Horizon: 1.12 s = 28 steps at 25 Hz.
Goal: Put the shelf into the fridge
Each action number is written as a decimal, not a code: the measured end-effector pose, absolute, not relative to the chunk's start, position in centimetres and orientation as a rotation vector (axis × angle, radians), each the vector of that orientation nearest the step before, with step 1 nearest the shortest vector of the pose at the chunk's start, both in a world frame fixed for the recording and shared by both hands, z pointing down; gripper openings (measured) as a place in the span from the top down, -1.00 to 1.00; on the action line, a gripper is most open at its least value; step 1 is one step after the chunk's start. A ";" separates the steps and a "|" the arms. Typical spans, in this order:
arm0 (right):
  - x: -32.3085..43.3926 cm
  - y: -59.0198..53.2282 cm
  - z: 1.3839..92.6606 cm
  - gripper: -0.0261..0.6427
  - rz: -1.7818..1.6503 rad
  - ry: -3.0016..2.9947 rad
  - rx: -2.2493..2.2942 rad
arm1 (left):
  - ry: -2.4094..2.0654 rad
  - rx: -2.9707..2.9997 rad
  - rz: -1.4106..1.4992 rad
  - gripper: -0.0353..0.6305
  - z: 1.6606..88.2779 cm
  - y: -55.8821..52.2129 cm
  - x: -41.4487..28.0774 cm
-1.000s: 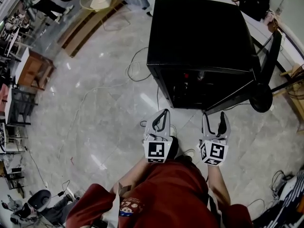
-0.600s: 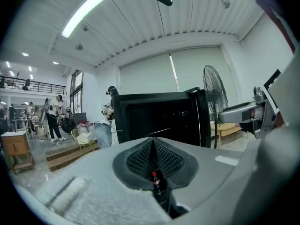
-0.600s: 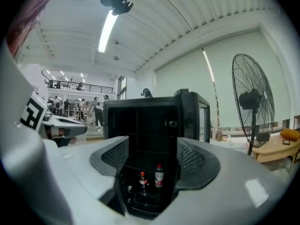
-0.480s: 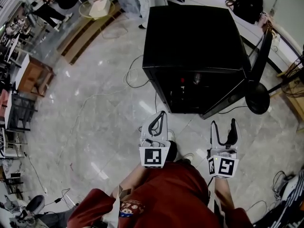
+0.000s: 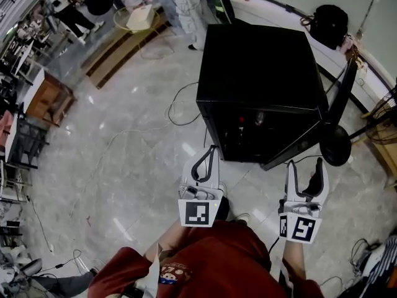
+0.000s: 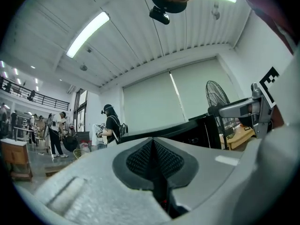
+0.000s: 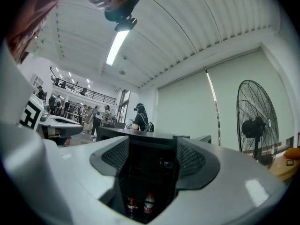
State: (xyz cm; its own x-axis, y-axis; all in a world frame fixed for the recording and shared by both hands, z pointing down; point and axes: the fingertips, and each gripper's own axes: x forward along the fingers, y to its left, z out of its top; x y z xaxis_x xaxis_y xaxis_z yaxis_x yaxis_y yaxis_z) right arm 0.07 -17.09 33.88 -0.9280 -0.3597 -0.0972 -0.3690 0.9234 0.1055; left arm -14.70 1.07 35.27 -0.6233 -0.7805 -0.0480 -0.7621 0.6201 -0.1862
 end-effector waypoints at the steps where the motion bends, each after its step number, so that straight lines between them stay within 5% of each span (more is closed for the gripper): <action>1: 0.0 -17.1 33.5 0.04 0.194 3.000 -0.567 | 2.701 -1.296 -0.241 0.88 35.0 1.1 -14.7; 17: -2.3 -16.6 32.6 0.13 0.156 2.990 -0.494 | 2.690 -1.246 -0.209 0.88 33.3 1.5 -15.7; 28: -3.6 -16.8 34.2 0.82 0.124 3.037 -0.466 | 2.738 -1.226 -0.172 0.88 34.8 1.7 -16.3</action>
